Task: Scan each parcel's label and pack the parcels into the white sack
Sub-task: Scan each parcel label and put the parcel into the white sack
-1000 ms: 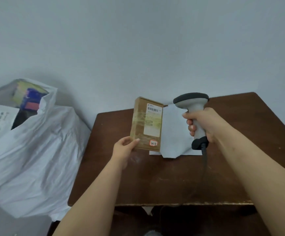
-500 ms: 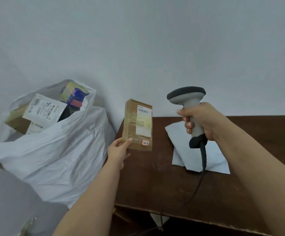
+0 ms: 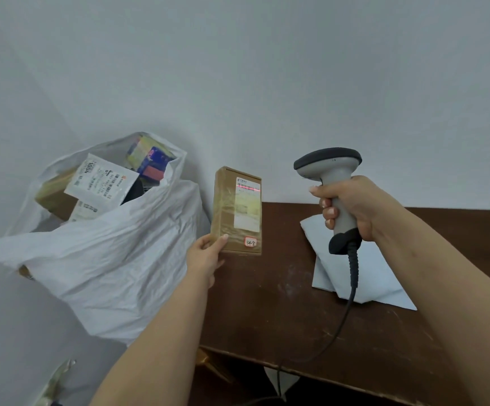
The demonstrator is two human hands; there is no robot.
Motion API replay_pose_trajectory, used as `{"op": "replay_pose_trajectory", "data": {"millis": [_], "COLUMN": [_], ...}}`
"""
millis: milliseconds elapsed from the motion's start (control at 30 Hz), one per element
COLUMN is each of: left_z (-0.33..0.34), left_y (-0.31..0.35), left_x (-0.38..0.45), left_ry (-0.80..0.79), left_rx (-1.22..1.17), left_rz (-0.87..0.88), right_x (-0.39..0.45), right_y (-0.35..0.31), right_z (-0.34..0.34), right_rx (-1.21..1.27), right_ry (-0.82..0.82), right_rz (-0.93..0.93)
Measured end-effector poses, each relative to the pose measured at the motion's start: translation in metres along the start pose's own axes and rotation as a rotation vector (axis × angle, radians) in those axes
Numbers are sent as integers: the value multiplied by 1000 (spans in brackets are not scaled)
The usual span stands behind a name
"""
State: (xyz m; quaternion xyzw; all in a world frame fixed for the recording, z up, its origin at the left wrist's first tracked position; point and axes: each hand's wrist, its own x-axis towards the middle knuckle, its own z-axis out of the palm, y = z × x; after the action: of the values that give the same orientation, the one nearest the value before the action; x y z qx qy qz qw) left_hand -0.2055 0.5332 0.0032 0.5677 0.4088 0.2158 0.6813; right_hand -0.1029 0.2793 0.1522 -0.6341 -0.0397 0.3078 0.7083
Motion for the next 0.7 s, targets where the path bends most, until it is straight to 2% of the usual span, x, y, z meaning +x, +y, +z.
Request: {"op": "replay_pose_trajectory", "data": {"millis": [200,367,467,567,700], "left_z": [-16,-61,-107,-156,-218], "left_y": [19,80,119,154,182], "left_x": [-4,-11,-3,2,15], "left_ry": [-8,6,115,301,596], "left_rx": [-50,-50,-137,-230,-163], "left_rz": [47,255,314,394,504], "right_x": [7,15,20,24,33], "right_y": [-1,3,8,15,25], "right_z": [25,77,114,149,183], "right_rx": [34,5,-22,-45,-80], "right_ry": [-35,-148,-220,-286,-326], "right_rz": [9,27,38,56,67]}}
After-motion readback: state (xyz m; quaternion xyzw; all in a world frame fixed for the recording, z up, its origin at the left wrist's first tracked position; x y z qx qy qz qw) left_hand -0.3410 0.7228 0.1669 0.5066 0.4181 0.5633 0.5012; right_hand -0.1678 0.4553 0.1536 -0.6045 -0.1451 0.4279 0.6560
